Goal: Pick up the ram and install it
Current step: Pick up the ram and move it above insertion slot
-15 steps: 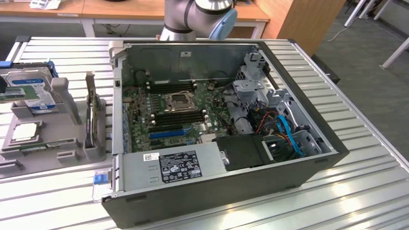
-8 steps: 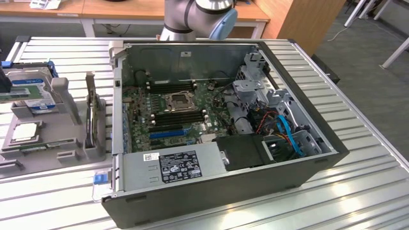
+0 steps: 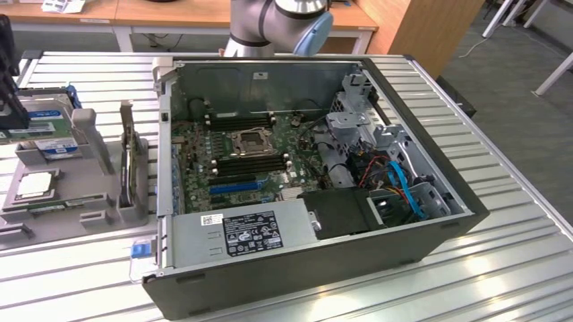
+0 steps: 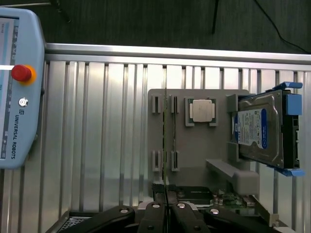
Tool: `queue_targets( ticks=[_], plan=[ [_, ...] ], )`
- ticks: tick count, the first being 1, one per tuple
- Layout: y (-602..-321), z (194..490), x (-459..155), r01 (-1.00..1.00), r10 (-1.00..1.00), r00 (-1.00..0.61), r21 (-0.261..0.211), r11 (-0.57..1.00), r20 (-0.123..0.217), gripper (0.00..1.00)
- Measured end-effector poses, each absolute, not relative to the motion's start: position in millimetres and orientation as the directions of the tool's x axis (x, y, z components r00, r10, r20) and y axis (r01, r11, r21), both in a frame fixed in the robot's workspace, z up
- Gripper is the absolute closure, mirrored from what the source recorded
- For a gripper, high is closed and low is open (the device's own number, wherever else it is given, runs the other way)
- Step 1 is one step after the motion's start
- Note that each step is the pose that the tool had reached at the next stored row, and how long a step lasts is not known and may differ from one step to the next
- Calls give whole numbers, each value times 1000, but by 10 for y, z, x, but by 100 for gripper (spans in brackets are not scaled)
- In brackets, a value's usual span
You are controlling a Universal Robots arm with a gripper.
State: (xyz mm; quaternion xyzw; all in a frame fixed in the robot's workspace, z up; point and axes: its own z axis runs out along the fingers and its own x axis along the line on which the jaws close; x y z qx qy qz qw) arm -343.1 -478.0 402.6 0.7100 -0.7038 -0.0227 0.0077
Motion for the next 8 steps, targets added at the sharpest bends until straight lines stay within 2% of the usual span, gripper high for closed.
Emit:
queue_targets(
  ticks=[8],
  plan=[
    [-4780,4026,-3335,-999,-1000,8,43,-9,-21,89]
  ],
)
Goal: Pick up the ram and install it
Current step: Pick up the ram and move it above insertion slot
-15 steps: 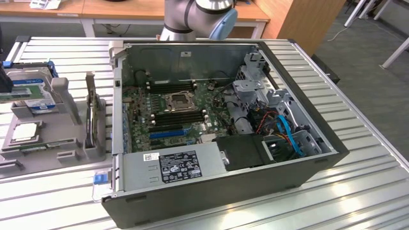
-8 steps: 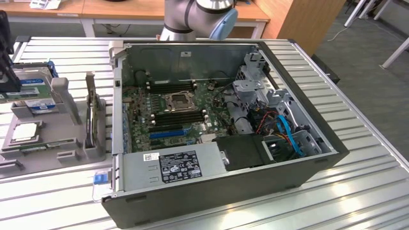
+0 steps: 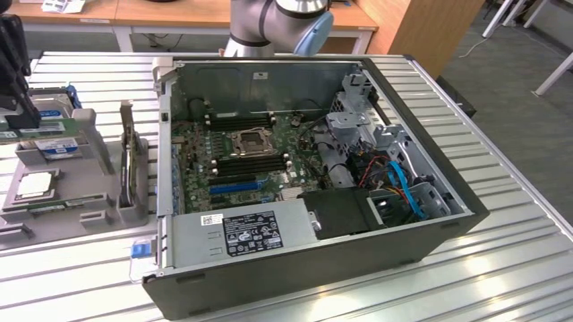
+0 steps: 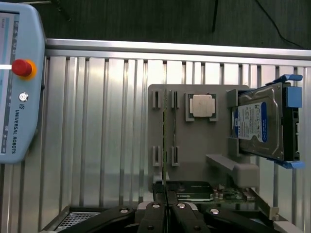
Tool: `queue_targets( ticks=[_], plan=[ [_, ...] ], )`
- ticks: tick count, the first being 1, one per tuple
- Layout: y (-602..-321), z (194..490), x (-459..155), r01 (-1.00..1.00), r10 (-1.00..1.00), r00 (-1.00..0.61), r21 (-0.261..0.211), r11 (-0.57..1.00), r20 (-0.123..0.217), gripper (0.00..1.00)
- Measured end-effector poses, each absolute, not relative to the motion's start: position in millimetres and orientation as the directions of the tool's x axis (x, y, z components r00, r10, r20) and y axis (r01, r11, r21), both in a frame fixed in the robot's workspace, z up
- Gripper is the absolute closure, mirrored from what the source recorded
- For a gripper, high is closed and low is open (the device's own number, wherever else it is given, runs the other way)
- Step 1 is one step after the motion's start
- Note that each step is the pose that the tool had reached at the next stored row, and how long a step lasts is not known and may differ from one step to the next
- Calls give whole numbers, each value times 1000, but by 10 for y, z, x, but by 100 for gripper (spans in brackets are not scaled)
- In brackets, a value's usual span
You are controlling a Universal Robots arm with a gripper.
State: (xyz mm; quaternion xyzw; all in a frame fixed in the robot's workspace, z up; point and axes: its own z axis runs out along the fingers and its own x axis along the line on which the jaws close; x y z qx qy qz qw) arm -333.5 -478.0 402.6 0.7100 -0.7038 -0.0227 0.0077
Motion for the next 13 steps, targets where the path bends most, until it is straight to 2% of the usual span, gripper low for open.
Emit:
queue_targets(
  ticks=[13],
  plan=[
    [-4780,4026,-3182,-999,-1000,8,43,-9,-21,89]
  ],
)
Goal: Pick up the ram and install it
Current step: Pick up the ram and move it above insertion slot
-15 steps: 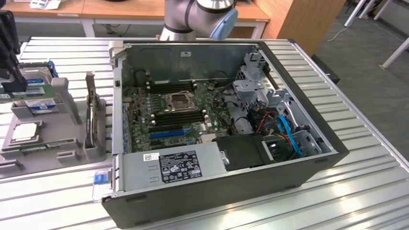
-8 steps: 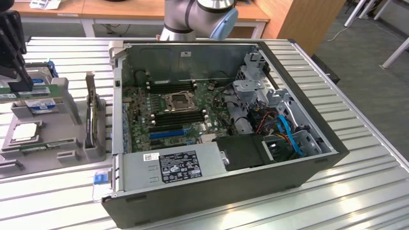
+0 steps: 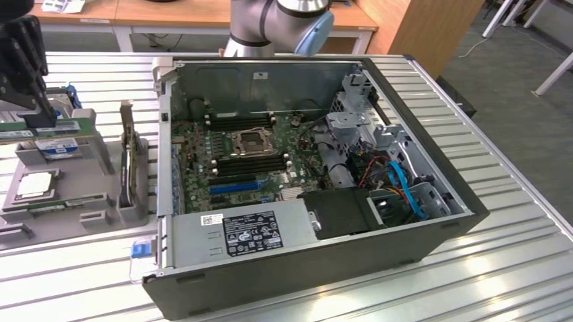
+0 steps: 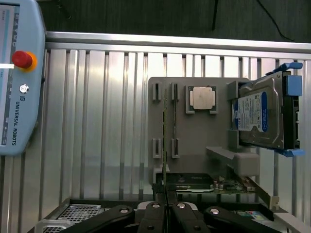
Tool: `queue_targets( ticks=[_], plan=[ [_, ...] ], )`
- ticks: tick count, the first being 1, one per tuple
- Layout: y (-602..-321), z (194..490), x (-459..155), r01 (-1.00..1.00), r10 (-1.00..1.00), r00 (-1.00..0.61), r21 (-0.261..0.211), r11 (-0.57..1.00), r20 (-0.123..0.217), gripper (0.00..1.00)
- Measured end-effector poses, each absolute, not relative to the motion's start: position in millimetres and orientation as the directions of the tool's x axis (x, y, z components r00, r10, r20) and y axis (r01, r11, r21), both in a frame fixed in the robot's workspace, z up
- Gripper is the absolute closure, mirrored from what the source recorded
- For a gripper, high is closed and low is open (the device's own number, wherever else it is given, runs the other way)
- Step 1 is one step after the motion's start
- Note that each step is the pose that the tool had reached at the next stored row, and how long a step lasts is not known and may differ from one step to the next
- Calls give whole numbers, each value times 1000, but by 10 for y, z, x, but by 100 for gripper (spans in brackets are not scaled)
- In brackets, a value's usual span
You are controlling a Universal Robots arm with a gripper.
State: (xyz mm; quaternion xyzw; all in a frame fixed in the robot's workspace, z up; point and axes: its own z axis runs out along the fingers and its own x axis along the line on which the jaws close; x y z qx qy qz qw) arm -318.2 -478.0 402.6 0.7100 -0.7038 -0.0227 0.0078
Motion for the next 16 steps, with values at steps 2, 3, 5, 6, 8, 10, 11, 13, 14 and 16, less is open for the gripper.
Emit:
queue_targets(
  ticks=[2,3,5,6,8,10,11,13,14,16],
  plan=[
    [-4780,4026,-3151,-999,-1000,8,43,-9,-21,89],
    [-4780,4026,-3135,-999,-1000,8,43,-9,-21,89],
    [-4780,4026,-3100,-999,-1000,8,43,-9,-21,89],
    [-4780,4025,-3083,-999,-1000,8,43,-9,-21,89],
    [-4780,4026,-3050,-999,-1000,8,43,-9,-21,89],
    [-4779,4026,-3016,-999,-1000,8,43,-9,-21,89],
    [-4779,4026,-3000,-999,-1000,8,43,-9,-21,89],
    [-4780,4026,-2968,-999,-1000,8,43,-9,-21,89],
    [-4780,4026,-2952,-999,-1000,8,43,-9,-21,89],
    [-4779,4026,-2919,-999,-1000,8,43,-9,-21,89]
  ],
)
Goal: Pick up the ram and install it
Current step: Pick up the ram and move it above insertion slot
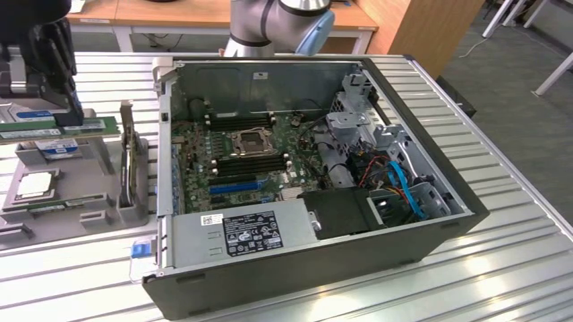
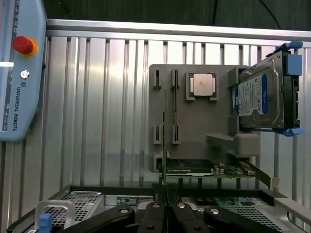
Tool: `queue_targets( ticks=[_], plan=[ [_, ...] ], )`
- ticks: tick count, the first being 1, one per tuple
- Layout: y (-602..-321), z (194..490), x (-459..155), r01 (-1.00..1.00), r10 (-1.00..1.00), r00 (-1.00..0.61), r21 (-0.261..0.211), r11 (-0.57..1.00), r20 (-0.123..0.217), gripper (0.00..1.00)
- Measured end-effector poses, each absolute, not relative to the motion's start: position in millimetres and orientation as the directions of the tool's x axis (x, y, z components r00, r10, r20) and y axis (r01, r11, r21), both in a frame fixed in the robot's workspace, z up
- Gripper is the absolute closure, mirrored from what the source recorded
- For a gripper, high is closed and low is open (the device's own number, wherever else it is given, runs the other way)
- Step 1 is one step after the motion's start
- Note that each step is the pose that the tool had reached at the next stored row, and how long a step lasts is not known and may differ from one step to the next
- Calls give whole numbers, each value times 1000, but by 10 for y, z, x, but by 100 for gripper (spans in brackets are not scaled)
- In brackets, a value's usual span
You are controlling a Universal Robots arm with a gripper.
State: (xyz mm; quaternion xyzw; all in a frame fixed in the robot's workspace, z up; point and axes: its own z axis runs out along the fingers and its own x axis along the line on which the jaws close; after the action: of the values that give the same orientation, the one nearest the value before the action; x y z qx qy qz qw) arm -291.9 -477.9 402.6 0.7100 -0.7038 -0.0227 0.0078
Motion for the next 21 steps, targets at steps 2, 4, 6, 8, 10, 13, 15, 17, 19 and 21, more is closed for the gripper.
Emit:
queue_targets(
  ticks=[2,4,6,8,10,13,15,17,19,21],
  plan=[
    [-4780,4026,-2886,-999,-1000,8,43,-9,-21,89],
    [-4780,4026,-2851,-999,-1000,8,43,-9,-21,89],
    [-4780,4026,-2817,-999,-1000,8,43,-9,-21,89],
    [-4779,4025,-2780,-999,-1000,8,43,-9,-21,89],
    [-4779,4026,-2743,-999,-1000,8,43,-9,-21,89],
    [-4779,4026,-2684,-999,-1000,8,43,-9,-21,89],
    [-4780,4026,-2645,-999,-1000,8,43,-9,-21,89],
    [-4780,4026,-2606,-999,-1000,8,43,-9,-21,89],
    [-4780,4026,-2567,-999,-1000,8,43,-9,-21,89],
    [-4779,4026,-2524,-999,-1000,8,43,-9,-21,89]
  ],
)
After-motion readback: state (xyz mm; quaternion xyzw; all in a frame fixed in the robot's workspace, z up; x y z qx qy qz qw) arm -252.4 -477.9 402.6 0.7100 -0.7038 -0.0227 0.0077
